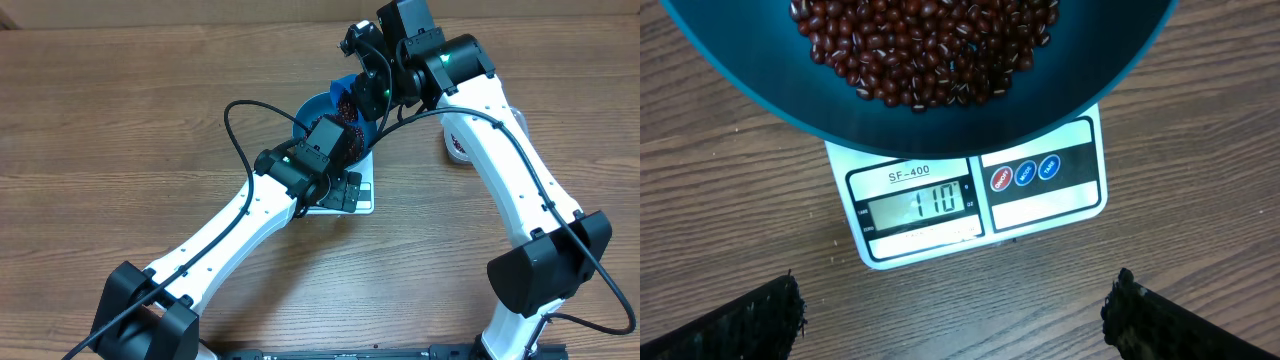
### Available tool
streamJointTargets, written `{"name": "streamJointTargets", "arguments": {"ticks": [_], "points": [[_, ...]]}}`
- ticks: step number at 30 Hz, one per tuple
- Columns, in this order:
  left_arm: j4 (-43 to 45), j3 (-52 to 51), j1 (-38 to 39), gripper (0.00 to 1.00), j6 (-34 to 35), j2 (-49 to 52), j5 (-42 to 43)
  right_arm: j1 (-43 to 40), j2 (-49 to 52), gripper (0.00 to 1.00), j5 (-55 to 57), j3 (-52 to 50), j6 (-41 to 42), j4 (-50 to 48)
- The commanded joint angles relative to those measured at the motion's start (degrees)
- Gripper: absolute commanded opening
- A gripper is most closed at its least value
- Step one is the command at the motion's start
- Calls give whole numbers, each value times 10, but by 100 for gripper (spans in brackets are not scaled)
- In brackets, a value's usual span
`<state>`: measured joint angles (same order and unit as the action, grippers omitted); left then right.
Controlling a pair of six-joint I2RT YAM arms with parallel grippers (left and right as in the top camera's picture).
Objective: Scoop item into bowl and weigh 150g on scale
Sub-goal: 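Tilt the scoop to pour beans into the teal bowl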
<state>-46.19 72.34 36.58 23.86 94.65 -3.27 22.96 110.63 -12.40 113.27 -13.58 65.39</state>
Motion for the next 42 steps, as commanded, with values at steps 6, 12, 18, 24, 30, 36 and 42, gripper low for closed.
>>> {"name": "streamJointTargets", "arguments": {"ticks": [6, 12, 18, 24, 30, 36, 42], "points": [[2, -2, 2, 100, -5, 6, 1, 3, -24, 4, 4, 17, -70, -8], [2, -2, 2, 100, -5, 6, 1, 23, -45, 4, 41, 17, -110, -30], [2, -2, 2, 100, -5, 6, 1, 58, -49, 4, 132, 17, -167, -31], [2, -2, 2, 100, -5, 6, 1, 110, -56, 4, 238, 17, -210, -24], [2, -2, 2, 100, -5, 6, 1, 134, -62, 4, 244, 17, -214, -21], [2, -2, 2, 100, -5, 6, 1, 132, -62, 4, 244, 17, -211, -20], [2, -2, 2, 99, -5, 6, 1, 101, -62, 4, 204, 17, -177, -21]]}}
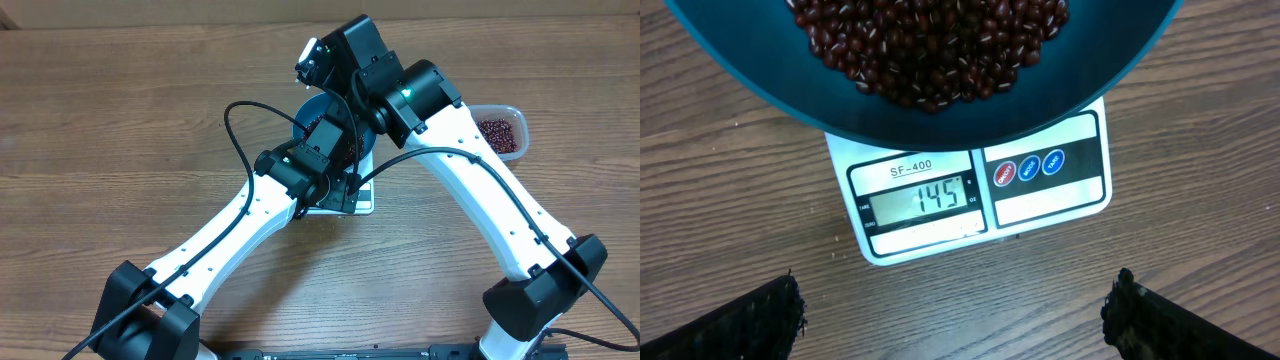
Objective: Scoop item into bowl and weigh 150g on scale
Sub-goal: 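Tilt the scoop to pour beans into the teal bowl, then return the blue scoop to the bean tub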
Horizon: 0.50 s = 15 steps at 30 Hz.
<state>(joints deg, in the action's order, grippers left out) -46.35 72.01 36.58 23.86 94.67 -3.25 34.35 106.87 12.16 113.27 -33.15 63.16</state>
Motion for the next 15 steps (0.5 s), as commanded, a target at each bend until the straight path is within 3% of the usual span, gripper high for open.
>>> {"name": "streamJointTargets", "arguments": {"ticks": [1, 8, 15], "points": [[3, 1, 2, 99, -5, 6, 1, -18, -24, 4, -63, 17, 19, 3], [3, 1, 2, 100, -5, 6, 1, -76, -24, 4, -136, 17, 110, 2], [3, 1, 2, 100, -5, 6, 1, -181, -24, 4, -279, 17, 189, 3]]}}
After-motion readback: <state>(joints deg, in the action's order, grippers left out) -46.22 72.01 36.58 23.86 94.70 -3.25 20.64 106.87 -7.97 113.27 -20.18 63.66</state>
